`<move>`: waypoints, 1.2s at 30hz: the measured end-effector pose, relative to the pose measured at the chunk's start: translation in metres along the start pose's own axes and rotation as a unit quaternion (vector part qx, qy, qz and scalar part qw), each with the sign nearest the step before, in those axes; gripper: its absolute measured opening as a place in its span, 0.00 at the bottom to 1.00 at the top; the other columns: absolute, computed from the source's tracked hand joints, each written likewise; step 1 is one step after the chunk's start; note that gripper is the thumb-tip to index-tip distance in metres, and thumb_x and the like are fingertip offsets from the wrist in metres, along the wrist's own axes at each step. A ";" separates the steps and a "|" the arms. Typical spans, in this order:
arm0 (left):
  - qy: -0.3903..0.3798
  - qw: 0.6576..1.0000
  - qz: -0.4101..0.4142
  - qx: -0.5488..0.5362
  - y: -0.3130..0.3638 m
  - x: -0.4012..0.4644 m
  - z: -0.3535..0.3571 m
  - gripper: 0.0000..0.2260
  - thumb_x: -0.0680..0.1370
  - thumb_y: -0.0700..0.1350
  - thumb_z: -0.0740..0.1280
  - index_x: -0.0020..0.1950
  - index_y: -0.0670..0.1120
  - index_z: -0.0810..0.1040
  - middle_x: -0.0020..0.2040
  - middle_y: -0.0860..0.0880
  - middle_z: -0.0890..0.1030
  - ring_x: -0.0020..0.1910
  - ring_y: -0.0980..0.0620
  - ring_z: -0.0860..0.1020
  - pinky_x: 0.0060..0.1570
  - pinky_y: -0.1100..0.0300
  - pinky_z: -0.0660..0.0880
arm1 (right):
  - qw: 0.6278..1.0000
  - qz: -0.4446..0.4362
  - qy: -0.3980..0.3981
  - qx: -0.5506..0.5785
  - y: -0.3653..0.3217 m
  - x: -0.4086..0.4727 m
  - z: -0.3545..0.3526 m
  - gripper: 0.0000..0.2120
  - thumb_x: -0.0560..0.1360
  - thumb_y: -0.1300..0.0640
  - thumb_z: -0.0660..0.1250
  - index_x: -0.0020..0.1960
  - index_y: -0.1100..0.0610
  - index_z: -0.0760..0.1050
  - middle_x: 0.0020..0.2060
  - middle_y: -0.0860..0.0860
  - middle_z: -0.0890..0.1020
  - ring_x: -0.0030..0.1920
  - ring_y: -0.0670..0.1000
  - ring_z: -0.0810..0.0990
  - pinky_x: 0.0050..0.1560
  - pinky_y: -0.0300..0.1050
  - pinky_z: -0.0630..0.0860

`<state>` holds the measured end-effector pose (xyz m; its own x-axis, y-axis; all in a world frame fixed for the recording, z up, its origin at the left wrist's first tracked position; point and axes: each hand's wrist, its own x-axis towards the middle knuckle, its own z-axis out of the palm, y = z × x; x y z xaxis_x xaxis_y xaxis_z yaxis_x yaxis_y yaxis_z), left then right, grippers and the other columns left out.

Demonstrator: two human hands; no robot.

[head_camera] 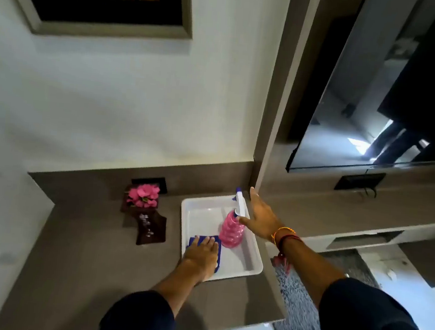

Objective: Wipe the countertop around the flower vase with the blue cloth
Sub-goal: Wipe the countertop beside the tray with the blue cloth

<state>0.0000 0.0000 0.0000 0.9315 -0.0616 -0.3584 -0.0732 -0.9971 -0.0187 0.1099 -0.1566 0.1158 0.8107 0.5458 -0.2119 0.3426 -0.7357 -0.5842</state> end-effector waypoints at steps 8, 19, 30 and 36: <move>0.004 0.997 -0.075 -0.029 -0.002 0.030 0.053 0.39 0.76 0.49 0.68 0.77 0.40 0.47 0.78 0.42 0.52 0.76 0.42 0.51 0.73 0.43 0.52 | 0.988 -0.018 0.021 0.153 0.042 0.034 0.052 0.46 0.70 0.51 0.73 0.78 0.46 0.47 0.72 0.53 0.68 0.68 0.57 0.72 0.66 0.59 0.72; 0.083 0.996 -0.031 0.015 -0.005 0.041 0.062 0.28 0.79 0.40 0.65 0.75 0.35 0.55 0.75 0.37 0.60 0.73 0.39 0.60 0.71 0.48 0.59 | 0.963 -0.027 0.139 0.228 0.031 0.067 0.081 0.22 0.76 0.57 0.67 0.69 0.56 0.68 0.56 0.56 0.79 0.46 0.49 0.79 0.56 0.49 0.80; 0.220 0.974 -0.046 -0.016 -0.049 -0.019 0.001 0.35 0.63 0.42 0.80 0.66 0.37 0.71 0.61 0.38 0.79 0.60 0.42 0.78 0.60 0.52 0.74 | 0.968 -0.077 0.217 0.099 -0.046 0.053 0.075 0.17 0.69 0.66 0.67 0.57 0.63 0.72 0.42 0.56 0.79 0.39 0.52 0.75 0.42 0.43 0.76; 0.221 0.966 -0.132 -0.006 -0.097 -0.101 -0.009 0.29 0.55 0.39 0.81 0.55 0.37 0.81 0.49 0.40 0.85 0.48 0.46 0.83 0.48 0.56 0.80 | 0.987 -0.076 0.137 0.039 -0.127 0.013 0.118 0.10 0.64 0.58 0.64 0.45 0.58 0.73 0.38 0.56 0.82 0.37 0.58 0.81 0.37 0.51 0.80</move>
<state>-0.0837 0.1022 0.0459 0.9785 0.1847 0.0917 0.1892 -0.9810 -0.0430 0.0207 -0.0091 0.0951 0.8545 0.5102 0.0973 0.4414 -0.6147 -0.6536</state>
